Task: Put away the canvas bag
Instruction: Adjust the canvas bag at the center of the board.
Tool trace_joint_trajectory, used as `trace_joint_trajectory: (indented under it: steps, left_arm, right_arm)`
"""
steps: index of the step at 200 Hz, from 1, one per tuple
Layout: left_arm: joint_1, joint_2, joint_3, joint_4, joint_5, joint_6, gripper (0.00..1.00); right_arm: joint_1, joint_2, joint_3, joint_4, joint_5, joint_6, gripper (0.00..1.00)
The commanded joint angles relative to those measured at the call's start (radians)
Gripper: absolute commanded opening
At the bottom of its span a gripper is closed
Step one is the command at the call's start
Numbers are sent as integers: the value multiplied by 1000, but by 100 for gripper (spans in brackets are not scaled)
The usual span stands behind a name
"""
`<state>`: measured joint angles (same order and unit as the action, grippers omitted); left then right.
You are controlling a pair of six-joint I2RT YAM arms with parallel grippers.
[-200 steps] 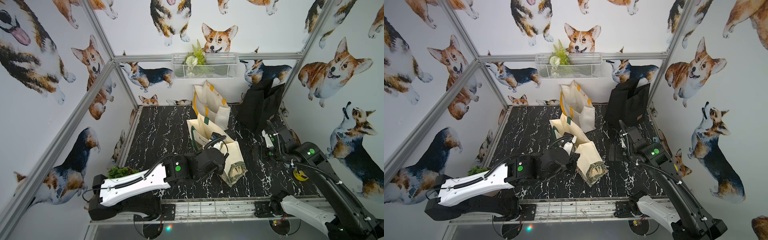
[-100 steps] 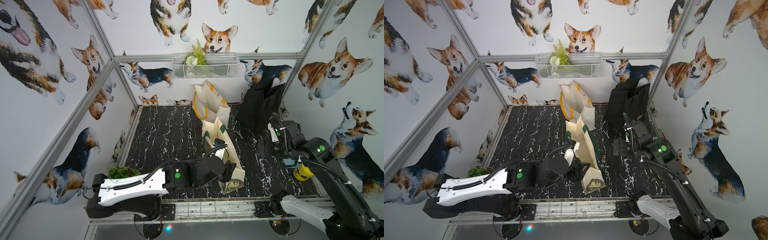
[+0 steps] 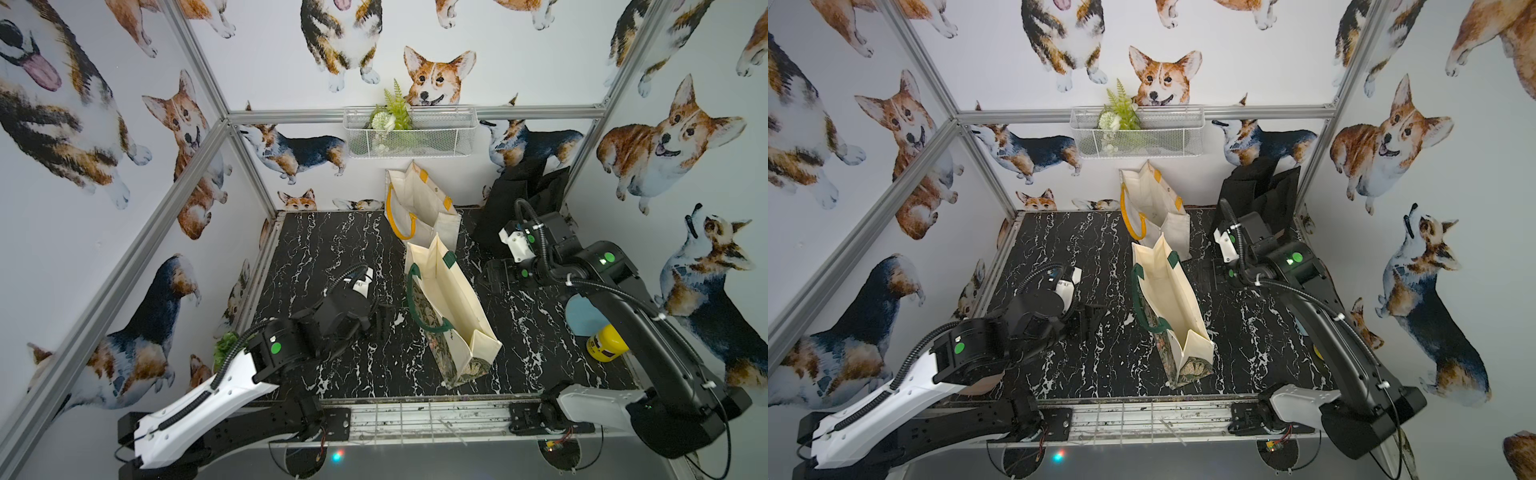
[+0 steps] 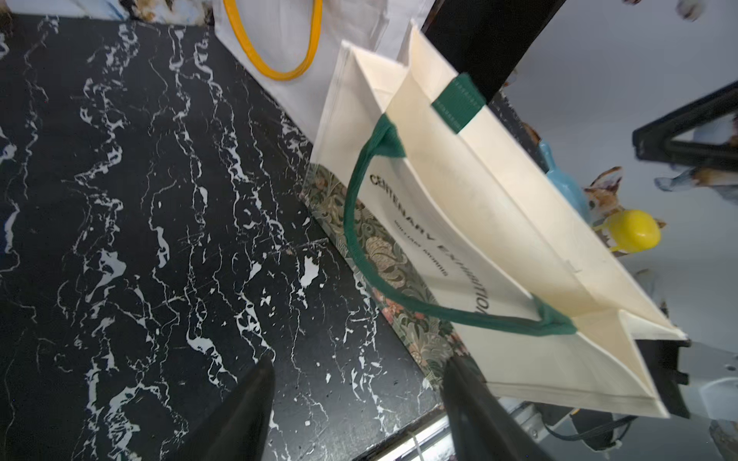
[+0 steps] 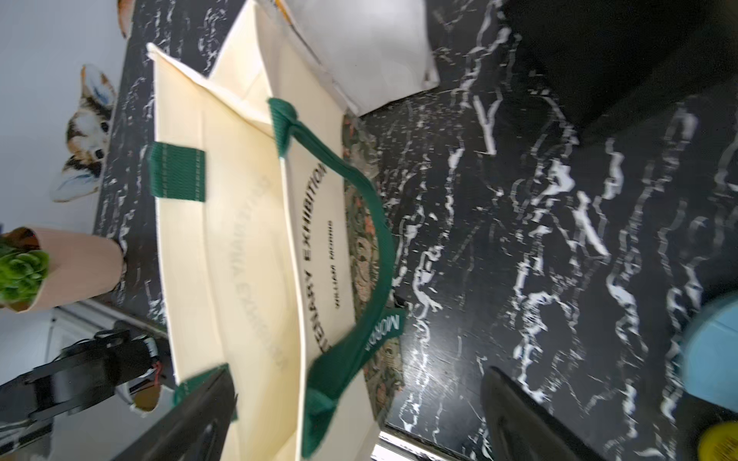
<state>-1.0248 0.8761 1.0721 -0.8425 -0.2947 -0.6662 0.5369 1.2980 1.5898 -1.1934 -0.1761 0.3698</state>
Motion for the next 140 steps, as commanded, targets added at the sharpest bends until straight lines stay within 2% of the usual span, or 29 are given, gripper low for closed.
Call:
trace_joint_trajectory:
  steps: [1, 24, 63, 104, 140]
  left_arm:
    - [23, 29, -55, 142, 81, 11, 71]
    - [43, 114, -86, 275, 100, 22, 74]
    - [74, 290, -33, 379, 115, 59, 73]
    - [113, 361, -12, 445, 141, 85, 73]
    - [132, 408, 12, 460, 191, 85, 73]
  right_arm:
    - [11, 77, 69, 62, -119, -7, 98]
    - [18, 186, 143, 87, -129, -6, 98]
    - [44, 349, 239, 104, -125, -14, 98]
    - [80, 443, 294, 104, -113, -26, 97]
    - [151, 497, 360, 64, -42, -41, 97]
